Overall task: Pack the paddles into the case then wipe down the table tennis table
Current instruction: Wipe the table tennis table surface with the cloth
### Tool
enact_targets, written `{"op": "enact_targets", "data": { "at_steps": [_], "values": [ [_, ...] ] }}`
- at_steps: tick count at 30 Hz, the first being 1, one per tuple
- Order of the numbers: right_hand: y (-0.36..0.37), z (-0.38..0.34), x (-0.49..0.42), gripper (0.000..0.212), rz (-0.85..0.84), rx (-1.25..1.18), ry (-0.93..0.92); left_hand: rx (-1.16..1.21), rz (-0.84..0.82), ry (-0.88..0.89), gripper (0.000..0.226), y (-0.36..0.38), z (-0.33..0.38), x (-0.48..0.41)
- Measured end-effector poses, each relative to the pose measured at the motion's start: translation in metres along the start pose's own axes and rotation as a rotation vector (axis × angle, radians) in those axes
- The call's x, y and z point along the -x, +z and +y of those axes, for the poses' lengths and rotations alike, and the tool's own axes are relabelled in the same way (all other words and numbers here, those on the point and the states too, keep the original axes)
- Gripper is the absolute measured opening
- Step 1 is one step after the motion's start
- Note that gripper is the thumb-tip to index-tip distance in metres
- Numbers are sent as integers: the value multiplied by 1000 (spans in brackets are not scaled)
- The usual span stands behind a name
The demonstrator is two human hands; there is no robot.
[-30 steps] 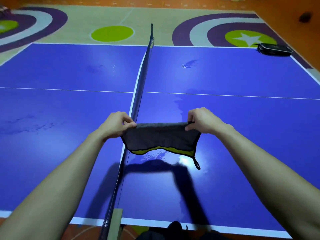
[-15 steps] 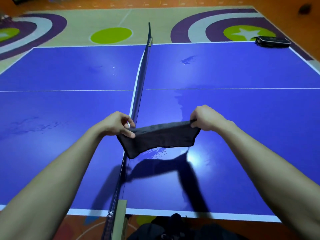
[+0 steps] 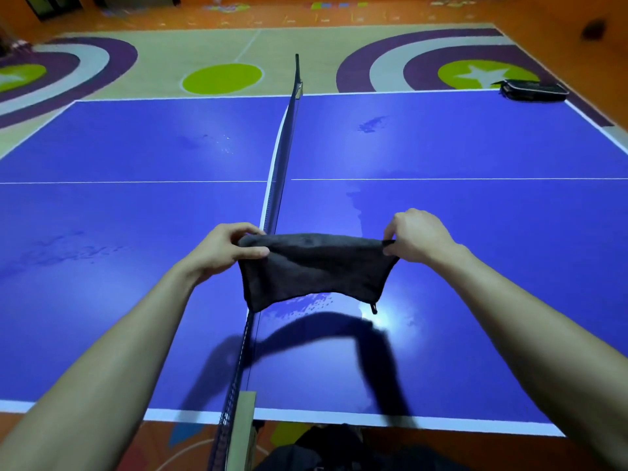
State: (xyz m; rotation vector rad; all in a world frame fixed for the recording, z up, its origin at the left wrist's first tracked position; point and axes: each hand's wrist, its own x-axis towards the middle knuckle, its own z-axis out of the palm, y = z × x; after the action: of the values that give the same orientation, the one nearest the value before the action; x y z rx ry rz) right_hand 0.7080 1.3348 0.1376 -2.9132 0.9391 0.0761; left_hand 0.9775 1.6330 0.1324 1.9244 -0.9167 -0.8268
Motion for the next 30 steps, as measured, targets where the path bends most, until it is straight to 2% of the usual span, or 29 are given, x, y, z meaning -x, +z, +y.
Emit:
{"op": "enact_targets", "data": {
  "at_steps": [4, 7, 10, 12, 14, 16, 17, 18, 20, 21, 23, 24, 26, 28, 30],
  "values": [
    [6, -4, -3, 7, 15, -81, 142, 76, -59, -30, 18, 1, -8, 4],
    [13, -8, -5, 10, 106, -194, 225, 153, 46, 16, 15, 9, -13, 5],
    [21, -10, -11, 14, 62, -160, 255, 75, 60, 21, 10, 12, -14, 4],
    [14, -13, -12, 19, 109, -323, 305, 43, 62, 55, 10, 11, -9, 2],
    [5, -23, -12, 16, 142, -492, 334, 28, 48, 101, 12, 7, -2, -2],
    [-4, -39, -17, 47, 149, -656, 393, -17, -33, 144, 16, 9, 12, -2],
    [-7, -49, -19, 54, 157, -687, 419, -55, -96, 161, 18, 13, 23, -2],
    [-6, -58, -24, 49, 186, -690, 401, -80, -167, 169, 19, 17, 32, -3],
    [-10, -77, -29, 9, 208, -683, 310, -109, -299, 163, 22, 24, 47, -8],
    [-13, -85, -31, 13, 174, -713, 248, -121, -332, 164, 23, 27, 52, -9],
    [-18, -96, -33, 35, 115, -793, 113, -143, -329, 192, 21, 31, 58, -13],
    [-21, -97, -34, 40, 131, -815, 87, -134, -327, 195, 19, 30, 57, -14],
    [-25, -89, -40, 42, 254, -881, 154, -62, -410, 149, 16, 27, 53, -11],
    [-26, -67, -50, 39, 350, -928, 313, -12, -543, 92, 16, 25, 47, -5],
    [-24, -46, -55, 34, 312, -913, 473, 6, -580, 78, 15, 19, 43, -1]
  ]
}}
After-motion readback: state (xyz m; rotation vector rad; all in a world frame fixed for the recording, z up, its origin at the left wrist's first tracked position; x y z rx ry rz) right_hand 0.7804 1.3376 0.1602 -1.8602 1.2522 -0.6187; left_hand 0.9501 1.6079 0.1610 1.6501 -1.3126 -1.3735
